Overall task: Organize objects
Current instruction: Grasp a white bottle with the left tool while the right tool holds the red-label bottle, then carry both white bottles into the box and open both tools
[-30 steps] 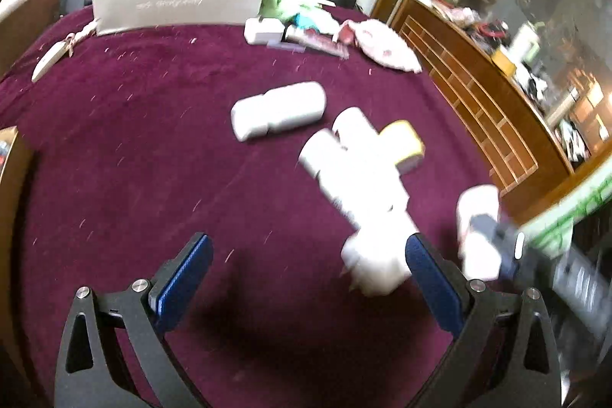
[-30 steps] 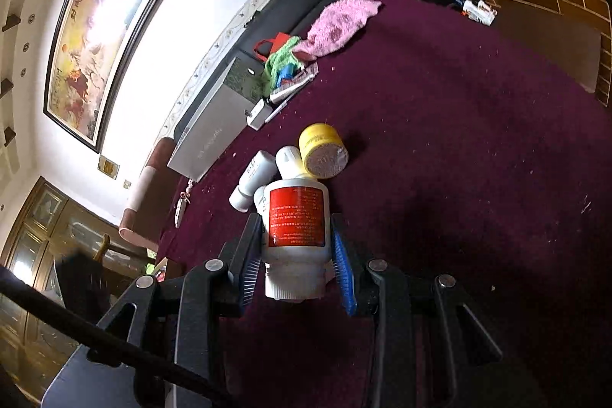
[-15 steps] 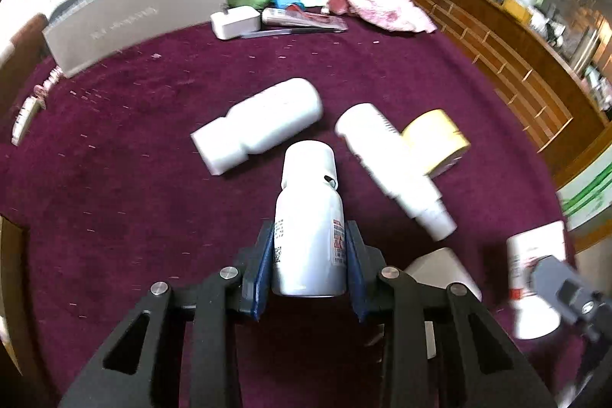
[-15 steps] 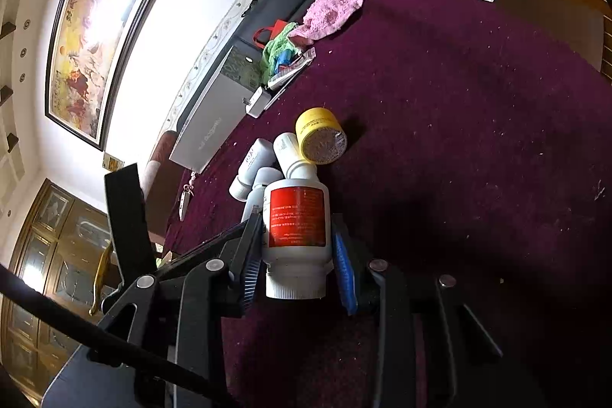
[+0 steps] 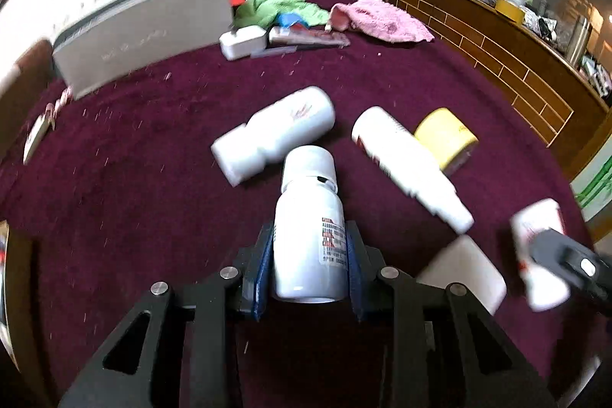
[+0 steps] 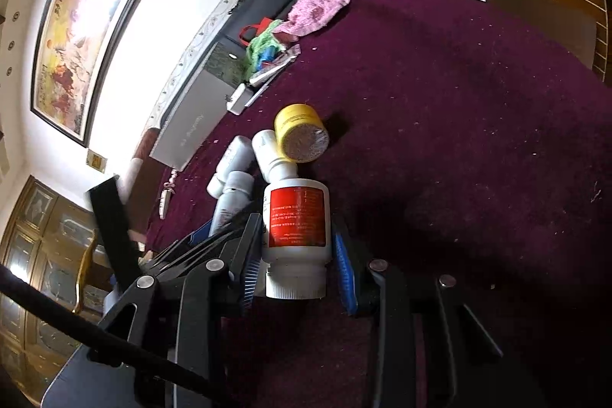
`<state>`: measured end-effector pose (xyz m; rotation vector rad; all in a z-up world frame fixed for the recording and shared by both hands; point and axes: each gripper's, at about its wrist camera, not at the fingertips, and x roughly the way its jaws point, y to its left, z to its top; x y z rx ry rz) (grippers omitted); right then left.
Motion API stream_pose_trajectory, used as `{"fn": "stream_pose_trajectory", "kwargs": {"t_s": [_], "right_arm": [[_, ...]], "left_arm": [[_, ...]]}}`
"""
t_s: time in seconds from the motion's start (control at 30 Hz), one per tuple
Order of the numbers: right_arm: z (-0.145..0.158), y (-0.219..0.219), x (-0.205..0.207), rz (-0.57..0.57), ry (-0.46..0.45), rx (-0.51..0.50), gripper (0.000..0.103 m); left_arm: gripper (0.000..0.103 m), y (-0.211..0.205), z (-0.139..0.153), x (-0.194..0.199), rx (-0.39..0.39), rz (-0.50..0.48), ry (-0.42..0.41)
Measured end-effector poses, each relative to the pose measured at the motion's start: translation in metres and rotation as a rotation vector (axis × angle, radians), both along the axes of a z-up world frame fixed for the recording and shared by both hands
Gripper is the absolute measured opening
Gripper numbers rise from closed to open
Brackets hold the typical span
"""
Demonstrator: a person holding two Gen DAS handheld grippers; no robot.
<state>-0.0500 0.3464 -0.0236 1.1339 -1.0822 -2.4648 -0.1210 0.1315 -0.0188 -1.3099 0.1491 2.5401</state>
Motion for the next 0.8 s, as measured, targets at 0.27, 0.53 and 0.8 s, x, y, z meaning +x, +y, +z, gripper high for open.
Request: {"fn": "stream_pose_trajectory", "kwargs": {"t_s": [0.27,0.53,0.8], "right_arm": [[0.004,-0.004,0.001,-0.012,0.027,0.065,0.032],[-0.001,-0.004,0.000,-0.070,0.004,0.145,0.032],[0.018,-0.030,0.012,-0.045,0.025,0.244,0.032]], "left_arm": [[0.029,-0.074,0.025,0.082,0.184,0.026,0.028],[0.029,-0.184,0.057,0.160,0.317,0.157,0.141],[0.029,-0.262,0.070,0.204,0.305,0.290,0.233]]}}
